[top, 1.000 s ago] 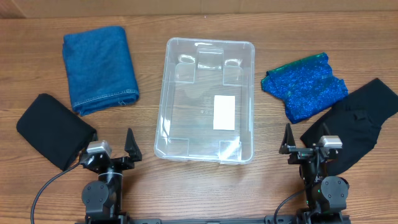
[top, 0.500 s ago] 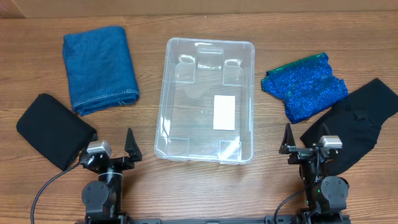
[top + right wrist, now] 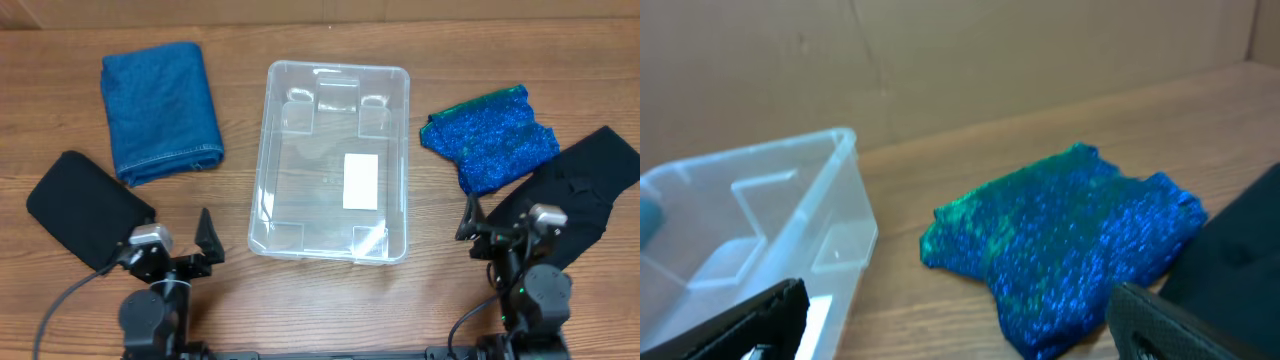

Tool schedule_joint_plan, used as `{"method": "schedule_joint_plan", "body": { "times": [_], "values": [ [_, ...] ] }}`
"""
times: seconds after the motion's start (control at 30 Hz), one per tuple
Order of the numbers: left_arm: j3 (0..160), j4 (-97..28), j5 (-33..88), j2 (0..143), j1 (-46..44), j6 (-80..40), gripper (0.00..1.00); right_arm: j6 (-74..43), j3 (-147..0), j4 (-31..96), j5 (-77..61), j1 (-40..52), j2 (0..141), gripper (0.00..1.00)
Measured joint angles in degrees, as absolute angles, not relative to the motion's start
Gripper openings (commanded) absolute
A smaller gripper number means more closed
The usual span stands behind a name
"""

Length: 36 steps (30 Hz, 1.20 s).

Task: Pack container
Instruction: 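Reach the right gripper toward the sparkly blue fabric on the right, then grasp the sparkly blue fabric with the right gripper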

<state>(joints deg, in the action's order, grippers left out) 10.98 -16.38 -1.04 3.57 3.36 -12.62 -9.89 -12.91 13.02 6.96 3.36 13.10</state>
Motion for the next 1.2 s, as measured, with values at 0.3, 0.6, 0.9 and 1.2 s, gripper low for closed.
{"method": "schedule_joint_plan", "body": {
  "times": [0.3, 0.6, 0.9, 1.2],
  "values": [
    [48.21, -35.62, -1.52, 34.22, 3.36, -8.27, 1.00, -10.52, -54.87, 32.25, 2.52, -0.95, 57.28, 1.00],
    [64.05, -48.36, -1.37, 54.13, 3.36, -7.27, 1.00, -11.73, -75.26, 51.42, -19.99, -18.70, 88.58, 1.00],
    [64.12, -48.90, -1.06, 55.42, 3.36, -7.27, 1.00, -22.22, -71.79, 50.22, -20.49, -19.86, 103.26, 1.00],
    [64.14, -48.90, -1.06, 55.42, 3.36, -7.27, 1.00, -28.08, -59.55, 31.86, -17.30, -19.84, 103.44, 0.93]
  ]
}}
